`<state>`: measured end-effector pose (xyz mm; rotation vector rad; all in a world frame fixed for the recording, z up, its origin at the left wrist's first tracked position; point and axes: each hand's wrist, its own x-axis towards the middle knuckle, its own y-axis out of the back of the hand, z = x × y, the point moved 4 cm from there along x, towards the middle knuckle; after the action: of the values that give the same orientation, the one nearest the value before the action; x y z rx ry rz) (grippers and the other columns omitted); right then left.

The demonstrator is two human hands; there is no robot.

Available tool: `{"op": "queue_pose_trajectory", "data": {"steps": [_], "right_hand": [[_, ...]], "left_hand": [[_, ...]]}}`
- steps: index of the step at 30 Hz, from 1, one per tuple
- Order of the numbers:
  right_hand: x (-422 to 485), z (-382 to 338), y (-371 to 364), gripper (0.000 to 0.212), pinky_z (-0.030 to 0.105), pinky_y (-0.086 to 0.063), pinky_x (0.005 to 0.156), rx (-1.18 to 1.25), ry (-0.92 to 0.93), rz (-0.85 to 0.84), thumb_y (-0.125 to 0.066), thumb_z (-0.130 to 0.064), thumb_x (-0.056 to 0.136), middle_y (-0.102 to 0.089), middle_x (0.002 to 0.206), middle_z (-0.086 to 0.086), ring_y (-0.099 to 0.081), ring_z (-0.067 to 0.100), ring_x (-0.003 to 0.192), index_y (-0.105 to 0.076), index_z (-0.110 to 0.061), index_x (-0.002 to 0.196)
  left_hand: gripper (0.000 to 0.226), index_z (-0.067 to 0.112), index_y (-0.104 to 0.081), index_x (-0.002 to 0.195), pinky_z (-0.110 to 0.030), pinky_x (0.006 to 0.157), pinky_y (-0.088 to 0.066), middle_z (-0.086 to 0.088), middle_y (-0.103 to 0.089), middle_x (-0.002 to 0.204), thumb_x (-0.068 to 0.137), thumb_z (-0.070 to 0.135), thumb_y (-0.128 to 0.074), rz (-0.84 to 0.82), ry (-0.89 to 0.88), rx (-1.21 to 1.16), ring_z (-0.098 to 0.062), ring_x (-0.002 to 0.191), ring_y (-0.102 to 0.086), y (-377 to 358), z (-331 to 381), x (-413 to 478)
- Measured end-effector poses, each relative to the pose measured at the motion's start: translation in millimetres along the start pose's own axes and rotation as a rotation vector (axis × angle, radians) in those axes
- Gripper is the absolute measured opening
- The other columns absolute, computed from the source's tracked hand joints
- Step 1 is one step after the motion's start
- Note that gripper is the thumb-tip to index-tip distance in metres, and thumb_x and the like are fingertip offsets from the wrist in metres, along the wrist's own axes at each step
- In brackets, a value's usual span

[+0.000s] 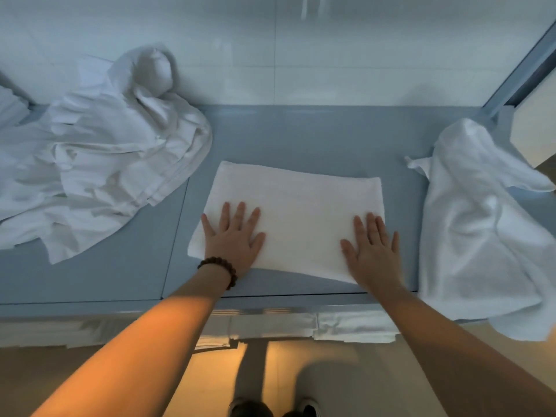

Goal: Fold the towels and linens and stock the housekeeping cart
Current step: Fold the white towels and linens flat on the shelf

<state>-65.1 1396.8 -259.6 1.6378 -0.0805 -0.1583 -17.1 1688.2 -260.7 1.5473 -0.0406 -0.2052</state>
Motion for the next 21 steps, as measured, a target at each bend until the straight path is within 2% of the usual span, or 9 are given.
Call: {"op": "queue_pose_trajectory", "data": {"steps": [2,5,8,10,12,13,16,19,21], "right_hand": [[-9,-12,0,0.068,0.049,0.003,0.118,0.06,-0.071,-0.001,-0.018,-0.055,0.097,-0.002,0.161,0.008,0.004,0.024,0.148,-0.006,-0.02,0.154],[-21,-38,-1,0.068,0.049,0.004,0.119,0.146,-0.142,-0.062,-0.018,-0.052,0.099,0.002,0.161,0.013,0.007,0.028,0.148,-0.002,-0.014,0.154],[-34,-57,7,0.062,0.047,0.005,0.117,0.119,-0.108,-0.033,-0.026,-0.048,0.099,-0.023,0.154,0.02,-0.015,0.034,0.144,-0.025,-0.012,0.15],[-34,-56,22,0.048,0.05,-0.009,0.116,0.072,-0.018,0.075,-0.038,-0.042,0.097,-0.052,0.128,0.019,-0.041,0.038,0.123,-0.053,-0.012,0.132],[-25,-46,32,0.032,0.051,-0.028,0.109,0.11,0.107,0.164,-0.05,-0.03,0.092,-0.06,0.108,0.016,-0.05,0.038,0.105,-0.064,-0.01,0.112],[-17,-40,34,0.029,0.049,-0.033,0.105,0.15,0.177,0.175,-0.053,-0.024,0.09,-0.06,0.108,0.016,-0.051,0.038,0.104,-0.065,-0.009,0.112],[9,-28,38,0.039,0.047,-0.023,0.113,0.209,0.357,0.079,-0.055,-0.015,0.09,-0.05,0.137,0.015,-0.04,0.036,0.129,-0.058,-0.012,0.128],[26,-24,30,0.049,0.042,-0.003,0.119,0.074,0.504,-0.091,-0.045,-0.029,0.097,-0.019,0.159,0.0,-0.011,0.022,0.147,-0.037,-0.026,0.146],[26,-23,25,0.053,0.039,-0.005,0.12,0.006,0.573,-0.177,-0.041,-0.041,0.099,-0.009,0.161,-0.004,-0.006,0.018,0.148,-0.026,-0.033,0.149]], "left_hand": [[0.058,0.032,-0.003,0.154,-0.064,0.113,0.008,-0.003,0.0,0.163,0.098,0.048,-0.01,0.029,0.008,-0.024,-0.027,0.148,0.009,3,22,-7],[0.065,0.028,-0.01,0.154,-0.058,0.114,0.012,-0.006,-0.005,0.162,0.095,0.054,-0.006,0.044,-0.164,-0.129,-0.026,0.149,0.005,1,77,-34],[0.068,0.031,-0.01,0.154,-0.056,0.114,0.012,-0.004,-0.005,0.162,0.093,0.06,0.001,0.019,-0.209,-0.139,-0.025,0.149,0.005,-5,105,-48],[0.063,0.034,-0.009,0.153,-0.056,0.114,0.014,0.0,-0.004,0.162,0.096,0.058,-0.006,0.012,-0.156,-0.126,-0.024,0.149,0.005,-8,100,-48],[0.061,0.036,-0.011,0.153,-0.057,0.114,0.012,0.001,-0.006,0.162,0.096,0.058,-0.01,0.019,-0.18,-0.094,-0.025,0.149,0.003,-11,91,-51],[0.062,0.038,-0.011,0.153,-0.058,0.114,0.011,0.002,-0.007,0.162,0.095,0.059,-0.008,0.019,-0.214,-0.074,-0.025,0.149,0.001,-11,87,-53],[0.063,0.042,-0.007,0.151,-0.057,0.114,0.013,0.004,-0.007,0.161,0.091,0.061,-0.004,0.007,-0.307,-0.04,-0.026,0.149,-0.001,-10,75,-58],[0.059,0.046,0.009,0.147,-0.052,0.113,0.02,0.007,0.006,0.161,0.091,0.063,0.001,-0.017,-0.422,0.027,-0.024,0.148,0.01,-12,57,-67],[0.059,0.045,0.006,0.148,-0.053,0.115,0.015,0.007,0.006,0.161,0.093,0.064,-0.004,-0.019,-0.513,0.049,-0.024,0.148,0.008,-10,38,-72]]}}
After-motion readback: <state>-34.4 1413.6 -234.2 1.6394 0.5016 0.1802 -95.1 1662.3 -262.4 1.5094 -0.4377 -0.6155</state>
